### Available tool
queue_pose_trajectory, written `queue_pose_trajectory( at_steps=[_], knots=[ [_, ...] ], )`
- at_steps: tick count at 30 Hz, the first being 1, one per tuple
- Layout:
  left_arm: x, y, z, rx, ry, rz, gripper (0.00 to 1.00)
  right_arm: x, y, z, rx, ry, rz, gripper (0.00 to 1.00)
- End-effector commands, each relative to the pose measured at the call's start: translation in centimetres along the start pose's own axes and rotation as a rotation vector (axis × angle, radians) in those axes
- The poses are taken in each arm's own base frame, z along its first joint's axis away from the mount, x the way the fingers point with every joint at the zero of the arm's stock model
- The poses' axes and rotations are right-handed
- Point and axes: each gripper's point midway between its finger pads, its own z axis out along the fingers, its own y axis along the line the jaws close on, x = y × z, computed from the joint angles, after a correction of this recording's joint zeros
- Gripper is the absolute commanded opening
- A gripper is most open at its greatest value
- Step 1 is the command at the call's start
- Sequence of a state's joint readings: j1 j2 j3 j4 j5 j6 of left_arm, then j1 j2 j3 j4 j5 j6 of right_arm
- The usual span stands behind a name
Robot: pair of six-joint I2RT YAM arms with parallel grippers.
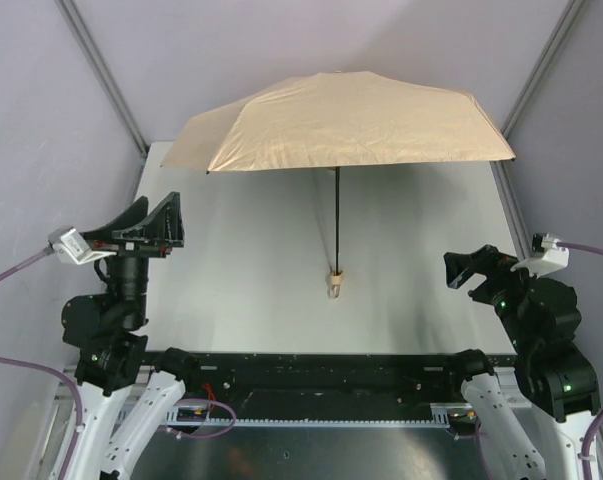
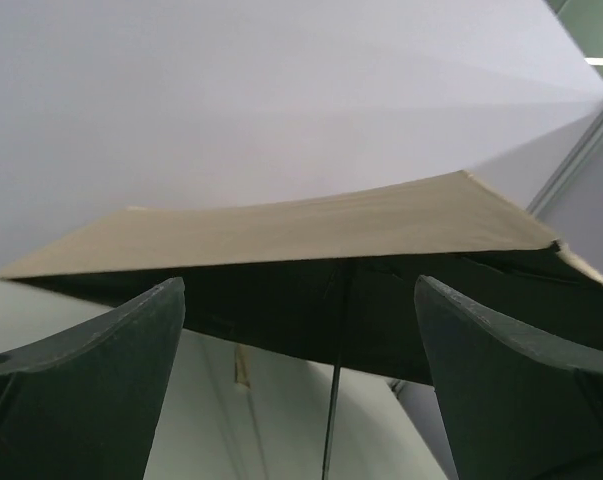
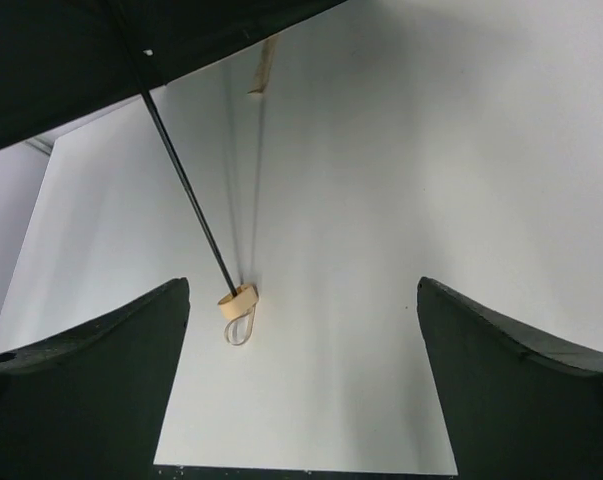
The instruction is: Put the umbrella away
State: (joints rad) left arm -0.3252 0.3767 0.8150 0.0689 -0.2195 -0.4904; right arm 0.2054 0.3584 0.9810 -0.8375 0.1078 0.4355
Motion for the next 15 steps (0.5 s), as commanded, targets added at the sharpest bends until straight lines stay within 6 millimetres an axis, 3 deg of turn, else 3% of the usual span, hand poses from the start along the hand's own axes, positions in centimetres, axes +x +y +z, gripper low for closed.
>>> queue_pose_trajectory(
  at_steps=[1, 4, 9, 12, 15],
  knots=[
    [2.6, 2.8, 0.0, -0.106, 0.024, -0.026, 0.99, -0.6, 0.3, 0.3, 0.015, 0.005, 0.040, 0.99],
    [6.1, 4.5, -0.4, -0.147, 0.090, -0.072, 0.99, 0.4, 0.5, 1.2, 0.012, 0.055, 0.050, 0.99],
    [15.3, 5.3, -1.5, -0.128, 0.346, -0.227, 0.99, 4.1, 0.8, 3.5, 0.007, 0.250, 0.046, 0.99],
    [20.6, 4.5, -2.3, -0.072, 0.516, -0.345, 0.99, 6.7, 0.6, 5.0, 0.027, 0.371, 0.062, 0.99],
    [24.7, 3.1, -3.0, 0.005, 0.647, -0.431, 0.99, 8.7, 0.3, 6.1, 0.045, 0.439, 0.078, 0.99]
  ],
)
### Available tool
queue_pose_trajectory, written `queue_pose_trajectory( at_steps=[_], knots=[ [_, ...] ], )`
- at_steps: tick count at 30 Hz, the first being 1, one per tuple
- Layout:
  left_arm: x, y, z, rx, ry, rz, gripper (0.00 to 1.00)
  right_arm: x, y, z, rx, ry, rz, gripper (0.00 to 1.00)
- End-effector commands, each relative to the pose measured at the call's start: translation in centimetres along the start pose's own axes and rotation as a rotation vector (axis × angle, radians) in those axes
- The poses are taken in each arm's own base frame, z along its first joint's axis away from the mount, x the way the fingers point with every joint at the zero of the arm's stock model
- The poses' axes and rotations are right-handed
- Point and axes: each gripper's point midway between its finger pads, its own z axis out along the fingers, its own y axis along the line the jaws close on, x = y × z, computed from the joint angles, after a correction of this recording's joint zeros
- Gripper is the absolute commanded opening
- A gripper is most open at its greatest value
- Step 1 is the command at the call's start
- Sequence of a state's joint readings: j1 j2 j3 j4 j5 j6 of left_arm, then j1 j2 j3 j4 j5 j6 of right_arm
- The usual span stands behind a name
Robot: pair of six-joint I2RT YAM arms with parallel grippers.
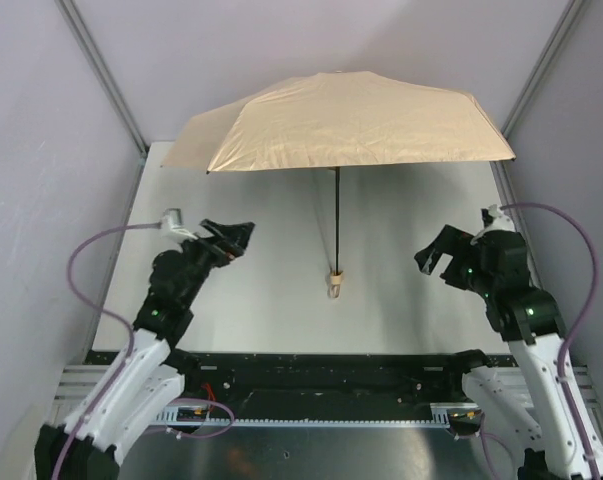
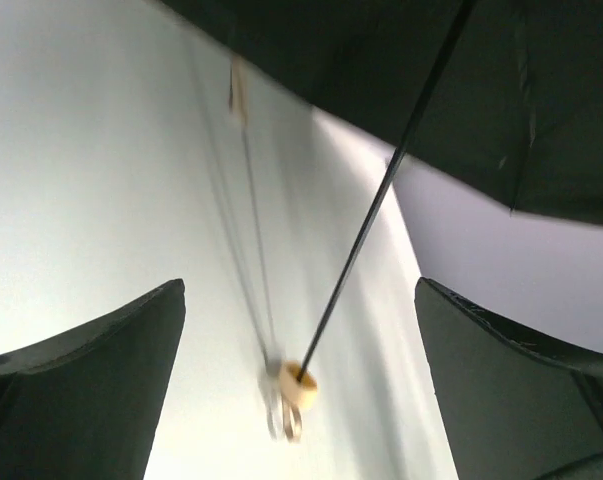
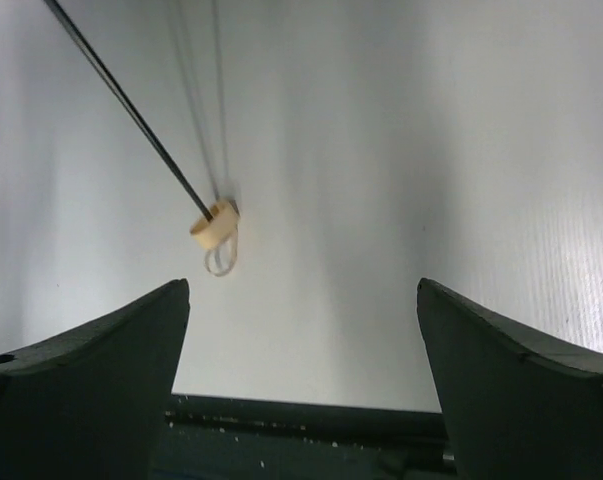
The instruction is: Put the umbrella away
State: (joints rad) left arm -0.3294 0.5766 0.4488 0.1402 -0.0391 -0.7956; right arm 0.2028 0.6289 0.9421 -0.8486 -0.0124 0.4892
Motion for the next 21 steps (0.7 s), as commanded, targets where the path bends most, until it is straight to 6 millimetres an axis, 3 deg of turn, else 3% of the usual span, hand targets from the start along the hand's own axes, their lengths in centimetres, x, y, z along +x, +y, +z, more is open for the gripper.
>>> queue_pose_trajectory(
  at_steps=[1, 8, 13, 18, 21],
  knots=[
    [5.4, -3.1, 1.3, 0.191, 0.217, -0.139, 0.99, 2.6, 0.0, 1.9, -0.004, 0.114, 0.042, 0.99],
    [11.9, -6.9, 4.8, 0.313, 0.416, -0.053, 0.99, 3.6, 0.2, 3.2, -0.002, 0.165, 0.109, 0.99],
    [15.3, -8.4, 8.9, 0.349, 0.467, -0.015, 0.97, 3.3, 0.4, 2.9, -0.014, 0.167, 0.205, 0.99],
    [18.9, -6.6, 13.9, 0.297, 0.489, 0.052, 0.92, 3.1, 0.9, 2.2, -0.072, 0.156, 0.238, 0.99],
    [21.0, -5.7, 15.4, 0.289, 0.521, 0.063, 0.89, 2.6, 2.3, 1.7, -0.157, 0.149, 0.224, 0.99]
  ],
)
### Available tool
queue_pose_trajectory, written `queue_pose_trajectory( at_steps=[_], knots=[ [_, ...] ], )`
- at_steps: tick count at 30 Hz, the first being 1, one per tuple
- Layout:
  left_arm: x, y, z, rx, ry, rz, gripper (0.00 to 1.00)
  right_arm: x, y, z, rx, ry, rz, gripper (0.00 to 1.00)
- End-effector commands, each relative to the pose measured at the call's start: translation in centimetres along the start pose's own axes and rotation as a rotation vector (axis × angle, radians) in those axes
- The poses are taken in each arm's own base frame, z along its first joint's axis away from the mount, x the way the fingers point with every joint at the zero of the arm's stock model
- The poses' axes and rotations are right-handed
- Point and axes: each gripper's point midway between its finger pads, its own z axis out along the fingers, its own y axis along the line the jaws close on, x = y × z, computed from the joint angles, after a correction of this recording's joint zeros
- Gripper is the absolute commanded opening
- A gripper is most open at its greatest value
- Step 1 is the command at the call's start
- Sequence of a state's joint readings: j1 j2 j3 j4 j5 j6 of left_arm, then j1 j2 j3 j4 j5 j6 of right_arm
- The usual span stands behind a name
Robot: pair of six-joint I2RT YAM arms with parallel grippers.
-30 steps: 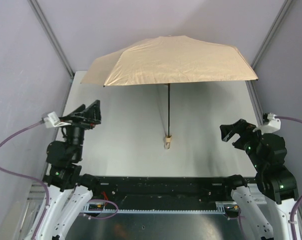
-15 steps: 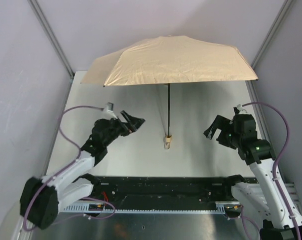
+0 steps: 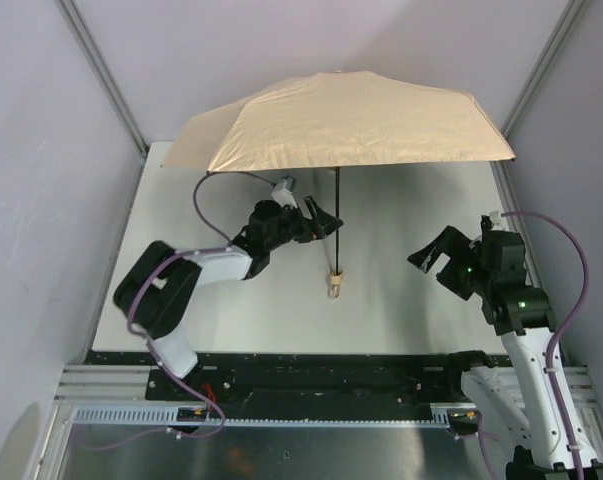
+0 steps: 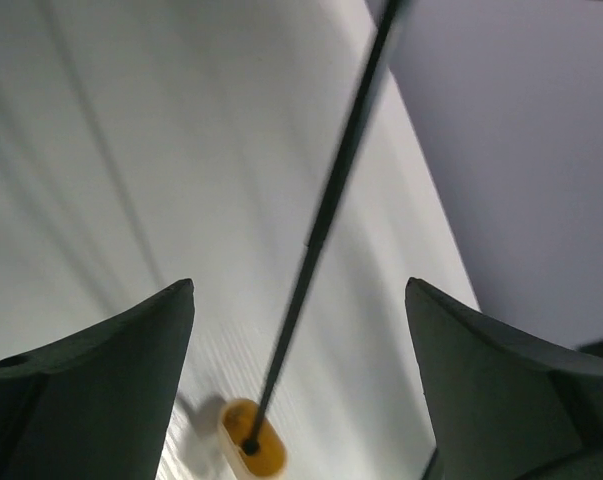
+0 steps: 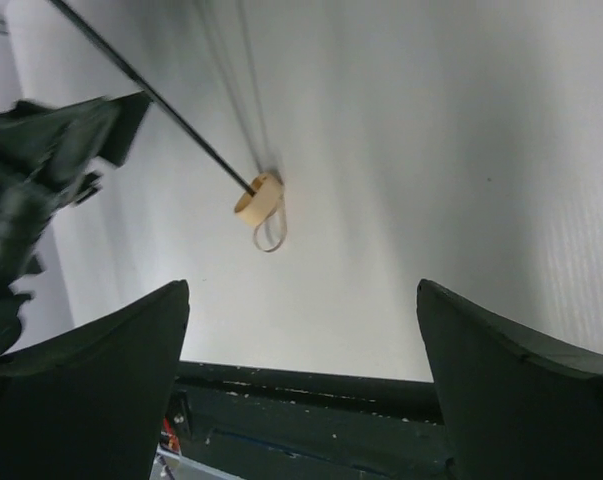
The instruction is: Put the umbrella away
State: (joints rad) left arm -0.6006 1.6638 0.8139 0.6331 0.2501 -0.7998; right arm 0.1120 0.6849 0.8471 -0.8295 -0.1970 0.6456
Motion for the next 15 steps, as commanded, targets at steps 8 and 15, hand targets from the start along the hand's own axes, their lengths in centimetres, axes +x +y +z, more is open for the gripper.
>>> queue_pose_trajectory(
  at_steps=[8, 15],
  knots=[
    [4.3, 0.3, 4.7, 0.110, 0.076, 0.028, 0.63, 0.2, 4.3, -1.0, -0.264, 0.004, -0.062, 0.99],
    [3.0, -3.5, 2.9, 0.212, 0.074, 0.016, 0.07, 1.8, 7.3, 0.7, -0.421, 0.115, -0.053, 0.98]
  ],
)
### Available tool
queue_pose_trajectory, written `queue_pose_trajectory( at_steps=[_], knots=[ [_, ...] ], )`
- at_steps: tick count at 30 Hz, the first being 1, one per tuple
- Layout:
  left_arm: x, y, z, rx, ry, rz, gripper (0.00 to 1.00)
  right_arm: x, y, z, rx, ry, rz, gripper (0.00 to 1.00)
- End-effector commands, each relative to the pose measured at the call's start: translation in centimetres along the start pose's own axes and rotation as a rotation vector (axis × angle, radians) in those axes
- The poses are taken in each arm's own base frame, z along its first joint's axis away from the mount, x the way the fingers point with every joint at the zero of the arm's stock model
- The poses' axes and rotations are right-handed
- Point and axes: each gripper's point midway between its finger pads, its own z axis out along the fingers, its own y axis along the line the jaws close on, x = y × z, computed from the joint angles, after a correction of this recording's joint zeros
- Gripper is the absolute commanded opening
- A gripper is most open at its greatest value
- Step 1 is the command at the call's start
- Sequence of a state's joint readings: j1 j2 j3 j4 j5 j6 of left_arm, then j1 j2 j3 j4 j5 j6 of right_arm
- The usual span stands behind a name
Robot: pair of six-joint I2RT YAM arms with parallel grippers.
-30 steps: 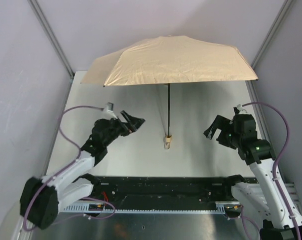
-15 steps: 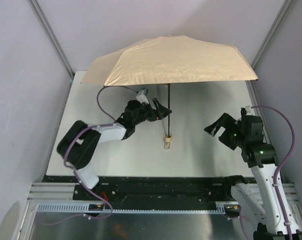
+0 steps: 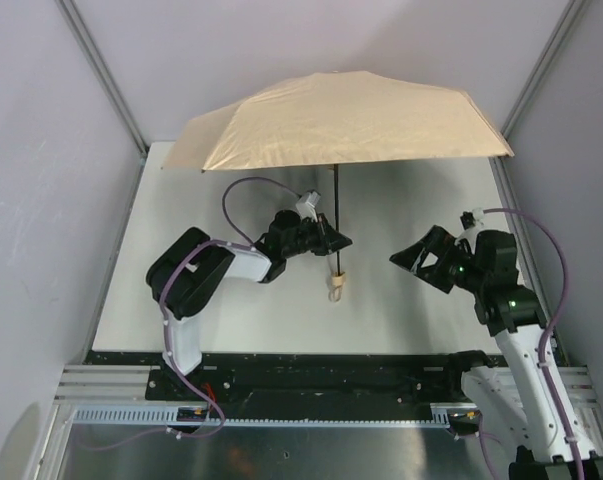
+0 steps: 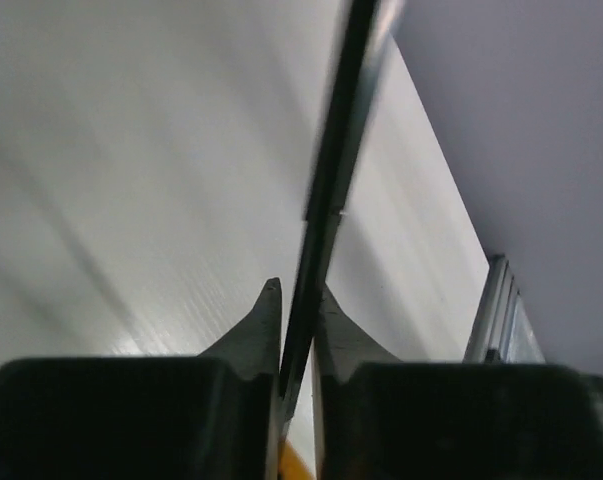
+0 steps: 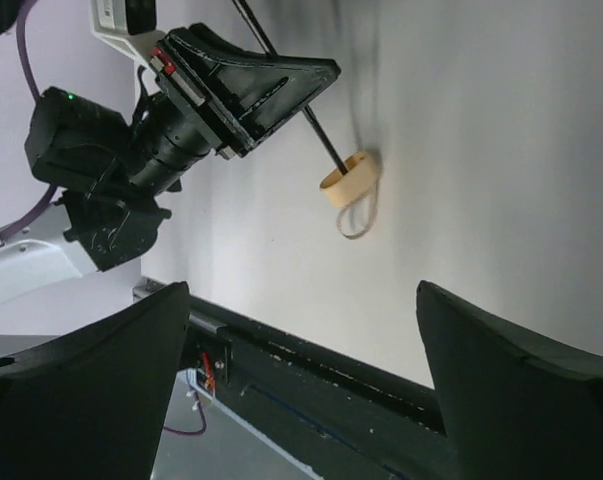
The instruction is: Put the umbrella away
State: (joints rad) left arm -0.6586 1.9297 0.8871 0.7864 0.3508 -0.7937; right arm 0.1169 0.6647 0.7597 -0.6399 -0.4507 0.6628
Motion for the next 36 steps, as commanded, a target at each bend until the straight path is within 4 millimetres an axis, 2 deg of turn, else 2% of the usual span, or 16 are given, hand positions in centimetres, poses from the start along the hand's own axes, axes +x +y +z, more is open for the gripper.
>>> queue_pose_trajectory(
  at_steps=[1, 5, 8, 13, 17, 24, 26, 28, 30, 33, 36],
  knots=[
    [-3.4, -5.9, -2.0, 0.149, -0.066, 0.013, 0.03, 0.1, 3.5, 1.5, -0.164, 0.046, -0.031, 0.98],
    [-3.4, -9.1, -4.6, 0.207, -0.020, -0.044, 0.00, -0.2, 5.9, 2.8, -0.238, 0.049, -0.022, 0.96],
    [-2.4, -10.3, -6.2, 0.188, 0.058, -0.072, 0.00, -1.0, 7.9, 3.5, -0.299, 0.025, 0.010, 0.95],
    [-0.7, -10.6, -9.0, 0.058, 0.133, -0.066, 0.00, -3.0, 10.6, 4.8, -0.356, -0.048, 0.075, 0.91],
    [0.0, -10.8, -11.0, -0.059, 0.136, -0.020, 0.00, -4.4, 13.2, 6.1, -0.378, -0.109, 0.062, 0.91],
    [1.2, -12.1, -12.8, -0.064, 0.159, 0.004, 0.00, -6.5, 16.8, 9.7, -0.325, -0.164, -0.013, 0.85],
    [1.0, -12.9, -13.3, -0.049, 0.152, 0.024, 0.00, -6.7, 17.8, 10.7, -0.323, -0.166, -0.028, 0.84],
    [-0.1, -14.3, -13.7, -0.016, 0.125, 0.068, 0.00, -6.9, 18.7, 11.4, -0.333, -0.167, -0.050, 0.83],
    [-2.3, -16.3, -14.4, 0.024, 0.073, 0.148, 0.00, -7.2, 19.5, 12.0, -0.335, -0.169, -0.070, 0.82],
    [-6.9, -19.2, -15.4, 0.042, -0.046, 0.291, 0.00, -7.4, 19.8, 12.1, -0.328, -0.177, -0.082, 0.82],
    [-11.9, -19.7, -15.9, -0.018, -0.137, 0.368, 0.00, -7.5, 18.9, 11.7, -0.282, -0.187, -0.089, 0.82]
  ],
)
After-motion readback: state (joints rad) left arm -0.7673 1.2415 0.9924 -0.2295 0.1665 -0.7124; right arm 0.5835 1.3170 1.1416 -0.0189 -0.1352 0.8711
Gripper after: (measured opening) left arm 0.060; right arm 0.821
